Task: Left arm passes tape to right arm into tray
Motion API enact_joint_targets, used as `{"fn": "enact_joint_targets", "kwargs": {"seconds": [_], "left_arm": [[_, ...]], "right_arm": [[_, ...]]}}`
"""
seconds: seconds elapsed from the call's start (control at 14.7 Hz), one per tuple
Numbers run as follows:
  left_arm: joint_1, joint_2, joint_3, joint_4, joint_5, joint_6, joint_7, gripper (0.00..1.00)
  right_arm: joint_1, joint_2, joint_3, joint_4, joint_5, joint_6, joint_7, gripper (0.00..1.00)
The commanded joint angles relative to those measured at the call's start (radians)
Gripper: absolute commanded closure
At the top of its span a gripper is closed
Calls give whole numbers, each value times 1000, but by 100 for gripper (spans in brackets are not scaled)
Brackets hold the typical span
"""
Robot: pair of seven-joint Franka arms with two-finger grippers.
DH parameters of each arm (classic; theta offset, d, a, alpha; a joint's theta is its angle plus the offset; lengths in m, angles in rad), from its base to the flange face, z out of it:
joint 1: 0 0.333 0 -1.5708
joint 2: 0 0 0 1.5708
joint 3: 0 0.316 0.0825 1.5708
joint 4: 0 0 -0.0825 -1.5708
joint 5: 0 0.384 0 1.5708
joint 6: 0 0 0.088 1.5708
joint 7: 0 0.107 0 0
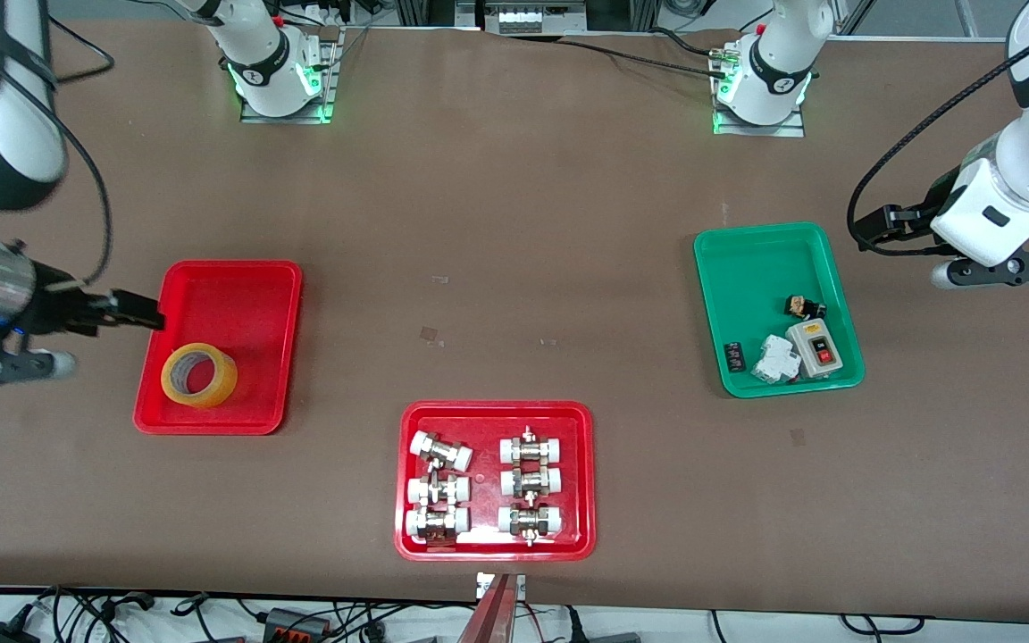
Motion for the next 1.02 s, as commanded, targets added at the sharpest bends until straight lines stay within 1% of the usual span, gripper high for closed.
{"fn": "enact_joint_targets", "kwargs": {"seconds": [0.0, 0.14, 0.27, 0.41, 0.48, 0.61, 0.68, 0.89, 0.95], "left_arm": [[-17, -50, 43, -46, -21, 16, 11, 0], [-14, -51, 40, -55, -26, 18, 11, 0], [-12, -50, 40, -53, -27, 21, 12, 0], [-12, -50, 40, -53, -27, 19, 12, 0], [-12, -50, 40, -53, -27, 19, 12, 0], [-9, -48, 40, -53, -27, 19, 12, 0], [-9, -48, 40, -53, -27, 19, 12, 0], [-9, -48, 32, -52, -27, 19, 11, 0], [-9, -48, 32, -52, -27, 19, 12, 0]], "right_arm": [[-3, 4, -7, 129, -49, -132, 35, 0], [-3, -29, -8, 134, -85, -126, 41, 0], [-3, -39, -15, 114, -93, -58, 34, 0], [2, -115, -24, -27, -101, 71, 23, 0], [-2, -149, -24, -74, -104, 99, 21, 0], [-2, -165, -25, -101, -104, 95, 15, 0], [-2, -188, -25, -130, -104, 96, 9, 0], [-3, -298, -25, -301, -106, 116, 7, 0], [-3, -313, -25, -322, -104, 115, 7, 0]]}}
